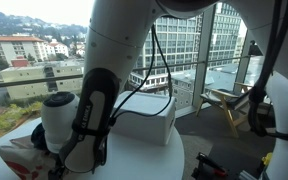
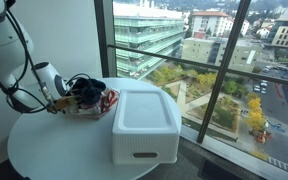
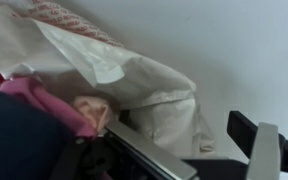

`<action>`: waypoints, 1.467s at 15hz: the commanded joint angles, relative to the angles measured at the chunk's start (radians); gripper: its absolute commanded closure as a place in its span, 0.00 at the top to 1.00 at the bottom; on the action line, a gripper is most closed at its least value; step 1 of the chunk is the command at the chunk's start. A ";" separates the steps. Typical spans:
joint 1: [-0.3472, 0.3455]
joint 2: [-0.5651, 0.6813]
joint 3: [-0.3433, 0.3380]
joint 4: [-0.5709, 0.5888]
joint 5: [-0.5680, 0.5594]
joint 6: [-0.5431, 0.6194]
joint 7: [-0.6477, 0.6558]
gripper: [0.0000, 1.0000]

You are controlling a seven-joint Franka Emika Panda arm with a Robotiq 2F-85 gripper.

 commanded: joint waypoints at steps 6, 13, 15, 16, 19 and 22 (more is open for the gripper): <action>0.146 0.044 -0.164 -0.029 0.031 0.142 0.004 0.53; 0.101 -0.040 -0.105 -0.061 0.107 -0.009 -0.013 0.01; 0.002 -0.104 0.007 -0.059 0.148 -0.172 -0.042 0.00; -0.047 -0.128 0.060 -0.051 0.174 -0.239 -0.051 0.00; -0.211 -0.193 0.229 -0.019 0.270 -0.417 -0.105 0.00; -0.321 -0.236 0.336 0.027 0.387 -0.582 -0.170 0.00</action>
